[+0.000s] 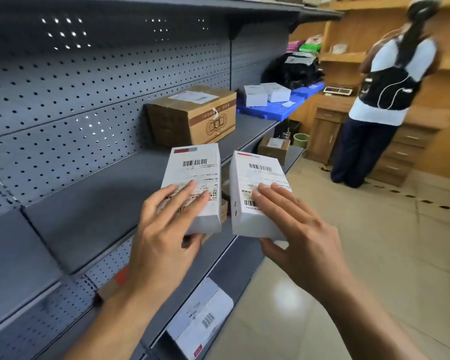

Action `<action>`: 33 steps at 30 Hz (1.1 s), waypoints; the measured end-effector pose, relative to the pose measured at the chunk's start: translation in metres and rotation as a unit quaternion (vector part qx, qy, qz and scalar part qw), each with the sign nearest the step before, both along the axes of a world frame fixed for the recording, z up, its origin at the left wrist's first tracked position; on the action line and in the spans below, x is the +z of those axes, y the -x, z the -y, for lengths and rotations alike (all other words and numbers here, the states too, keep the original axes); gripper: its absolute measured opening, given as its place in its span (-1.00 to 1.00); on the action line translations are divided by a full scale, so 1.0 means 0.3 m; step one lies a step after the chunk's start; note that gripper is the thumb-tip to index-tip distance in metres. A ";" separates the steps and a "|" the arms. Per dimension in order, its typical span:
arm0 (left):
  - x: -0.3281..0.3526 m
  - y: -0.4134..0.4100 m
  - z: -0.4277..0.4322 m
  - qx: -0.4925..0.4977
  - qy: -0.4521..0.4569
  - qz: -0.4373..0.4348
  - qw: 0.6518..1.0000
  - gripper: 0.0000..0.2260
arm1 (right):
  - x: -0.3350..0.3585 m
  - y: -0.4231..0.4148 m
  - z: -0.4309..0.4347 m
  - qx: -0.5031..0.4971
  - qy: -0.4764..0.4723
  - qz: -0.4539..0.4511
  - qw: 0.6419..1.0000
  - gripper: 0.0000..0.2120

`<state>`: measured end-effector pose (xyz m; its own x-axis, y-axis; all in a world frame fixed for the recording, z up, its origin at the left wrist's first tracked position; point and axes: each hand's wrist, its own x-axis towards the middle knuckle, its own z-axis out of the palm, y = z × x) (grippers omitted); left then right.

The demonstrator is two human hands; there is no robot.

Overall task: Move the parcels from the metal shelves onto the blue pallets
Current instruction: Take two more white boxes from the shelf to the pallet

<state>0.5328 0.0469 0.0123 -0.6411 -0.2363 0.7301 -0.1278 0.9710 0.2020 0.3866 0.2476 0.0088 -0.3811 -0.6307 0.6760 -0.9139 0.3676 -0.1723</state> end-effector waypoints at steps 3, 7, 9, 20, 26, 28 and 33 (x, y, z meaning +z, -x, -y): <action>-0.006 0.102 -0.050 -0.023 0.005 0.009 1.000 -0.34 | -0.005 0.070 -0.080 -0.033 -0.002 0.008 0.999 -0.27; -0.020 0.212 -0.089 -0.061 0.000 0.011 0.998 -0.31 | -0.020 0.128 -0.161 -0.069 -0.003 0.011 0.998 -0.25; -0.025 0.268 -0.111 -0.081 -0.005 0.013 0.997 -0.31 | -0.028 0.158 -0.198 -0.085 -0.006 0.017 0.996 -0.24; -0.049 0.558 -0.164 -0.172 -0.004 -0.013 0.985 -0.33 | -0.036 0.295 -0.317 -0.157 0.022 0.025 0.987 -0.33; -0.056 0.780 -0.143 -0.203 -0.012 0.003 0.979 -0.34 | -0.036 0.457 -0.295 -0.197 0.016 0.021 0.980 -0.34; -0.061 0.870 -0.124 -0.215 -0.017 0.007 0.976 -0.34 | -0.032 0.525 -0.280 -0.207 0.007 0.024 0.978 -0.33; -0.043 1.103 -0.073 -0.232 -0.030 0.009 0.972 -0.32 | 0.001 0.726 -0.243 -0.223 -0.008 0.026 0.974 -0.30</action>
